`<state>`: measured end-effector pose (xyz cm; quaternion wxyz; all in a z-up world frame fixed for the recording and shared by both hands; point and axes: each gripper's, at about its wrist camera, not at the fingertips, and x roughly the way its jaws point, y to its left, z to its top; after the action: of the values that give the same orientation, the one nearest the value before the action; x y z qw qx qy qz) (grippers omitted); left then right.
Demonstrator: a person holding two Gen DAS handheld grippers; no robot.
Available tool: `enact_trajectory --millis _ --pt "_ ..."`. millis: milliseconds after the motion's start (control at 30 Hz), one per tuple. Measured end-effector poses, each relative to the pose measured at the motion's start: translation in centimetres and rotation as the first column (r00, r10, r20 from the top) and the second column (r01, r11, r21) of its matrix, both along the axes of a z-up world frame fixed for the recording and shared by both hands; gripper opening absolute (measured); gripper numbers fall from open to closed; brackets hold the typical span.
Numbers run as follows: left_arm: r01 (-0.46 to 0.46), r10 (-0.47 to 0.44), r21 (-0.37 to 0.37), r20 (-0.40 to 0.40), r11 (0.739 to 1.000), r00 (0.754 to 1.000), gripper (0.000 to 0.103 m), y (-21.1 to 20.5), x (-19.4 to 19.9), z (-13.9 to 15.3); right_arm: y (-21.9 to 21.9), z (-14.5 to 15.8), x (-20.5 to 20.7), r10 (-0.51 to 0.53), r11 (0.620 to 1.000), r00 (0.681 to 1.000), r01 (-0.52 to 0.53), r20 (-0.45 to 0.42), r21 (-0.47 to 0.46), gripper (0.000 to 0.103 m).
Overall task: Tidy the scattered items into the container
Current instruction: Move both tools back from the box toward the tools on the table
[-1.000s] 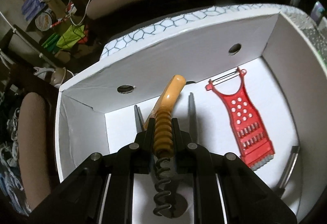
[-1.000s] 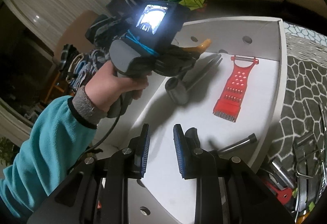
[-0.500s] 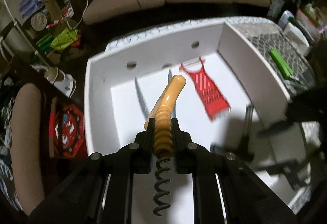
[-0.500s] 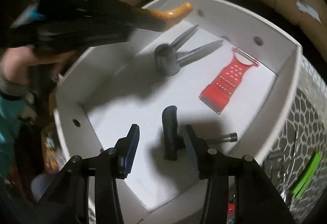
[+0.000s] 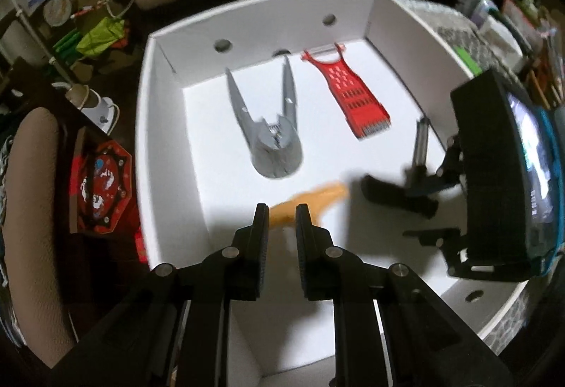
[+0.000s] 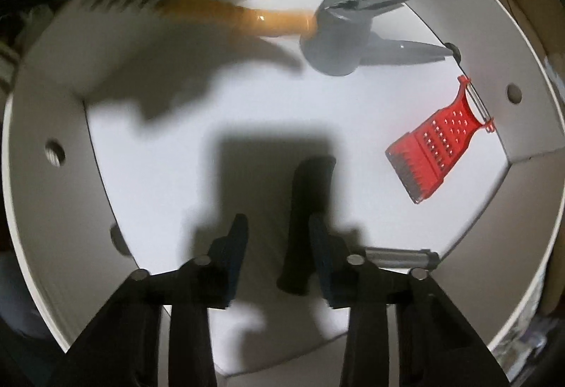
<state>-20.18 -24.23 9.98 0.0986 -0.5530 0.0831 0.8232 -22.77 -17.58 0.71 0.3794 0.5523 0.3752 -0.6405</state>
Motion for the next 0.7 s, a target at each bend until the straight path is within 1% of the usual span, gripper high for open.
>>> enact_trajectory --millis 67,100,167,233,267,300,333,367,400,433,467,500,533,567,600,633,667,700 --pt "0.003 -0.003 -0.012 0.006 1.0 1.0 0.023 0.3 0.4 -0.2 0.6 0.1 0.3 0.001 1.0 1.0 -0.001 0.002 0.008 0.035" --pt "-0.002 0.002 -0.006 0.002 1.0 1.0 0.026 0.3 0.6 -0.1 1.0 0.3 0.3 -0.005 1.0 1.0 0.005 0.012 0.0 0.035" --pt "-0.018 0.018 0.021 -0.01 1.0 1.0 0.029 -0.1 1.2 0.4 1.8 1.0 0.4 -0.02 0.999 1.0 0.021 0.017 -0.033 0.036" --pt "-0.035 0.036 0.042 -0.025 0.999 0.999 0.039 -0.4 1.8 1.1 2.7 2.0 0.4 -0.047 0.997 0.999 0.048 0.018 -0.068 0.036" --pt "-0.053 0.055 0.063 -0.04 0.997 0.998 0.042 -0.7 2.3 1.6 3.2 2.6 0.2 -0.069 0.993 0.997 0.071 0.02 -0.095 0.036" --pt "-0.074 0.08 0.1 -0.058 0.992 0.995 0.047 -1.0 2.8 2.3 3.5 3.0 0.0 -0.09 0.988 0.995 0.093 0.029 -0.122 0.036" --pt "-0.095 0.105 0.134 -0.075 0.986 0.992 0.055 -1.2 3.3 2.8 4.0 3.7 -0.6 -0.135 0.972 0.988 0.147 0.077 -0.181 0.036" --pt "-0.128 0.151 0.189 -0.111 0.973 0.982 0.06 -1.6 4.3 3.7 4.3 4.2 -0.9 -0.162 0.957 0.98 0.185 0.12 -0.223 0.036" --pt "-0.149 0.183 0.23 -0.137 0.962 0.974 0.064 -1.9 5.0 4.3 4.5 4.7 -1.4 -0.195 0.931 0.965 0.239 0.176 -0.277 0.036" --pt "-0.167 0.213 0.267 -0.156 0.949 0.964 0.065 -2.2 5.7 4.7 4.5 5.0 -1.7 -0.221 0.902 0.948 0.288 0.228 -0.323 0.036" --pt "-0.196 0.26 0.318 -0.173 0.928 0.95 0.065 -2.6 6.6 5.0 4.3 5.3 -1.9 -0.235 0.882 0.938 0.316 0.256 -0.348 0.036" --pt "-0.232 0.317 0.38 -0.18 0.896 0.931 0.067 -3.0 7.5 5.2 4.1 5.4 -2.3 -0.254 0.86 0.924 0.351 0.286 -0.37 0.036" --pt "-0.26 0.371 0.451 -0.176 0.854 0.912 0.069 -3.6 8.3 5.2 3.5 5.4 -2.7 -0.271 0.844 0.911 0.38 0.312 -0.378 0.036" --pt "-0.303 0.448 0.536 -0.163 0.788 0.879 0.07 -4.2 9.4 4.8 3.2 5.0 -3.1 -0.295 0.812 0.879 0.437 0.374 -0.387 0.038" --pt "-0.325 0.486 0.572 -0.152 0.753 0.861 0.072 -4.5 9.9 4.6 2.1 4.9 -3.4 -0.318 0.775 0.838 0.499 0.443 -0.388 0.039" --pt "-0.347 0.521 0.606 -0.134 0.716 0.843 0.072 -4.7 10.4 4.1 2.6 4.2 -4.0 -0.352 0.72 0.772 0.584 0.529 -0.374 0.039" --pt "-0.37 0.551 0.623 -0.119 0.689 0.826 0.072 -5.0 10.8 3.8 3.1 3.7 -4.2 -0.369 0.69 0.734 0.627 0.57 -0.361 0.042" --pt "-0.383 0.565 0.623 -0.117 0.682 0.817 0.072 -5.1 11.0 3.7 3.2 3.5 -4.6 -0.388 0.67 0.711 0.655 0.586 -0.35 0.043"
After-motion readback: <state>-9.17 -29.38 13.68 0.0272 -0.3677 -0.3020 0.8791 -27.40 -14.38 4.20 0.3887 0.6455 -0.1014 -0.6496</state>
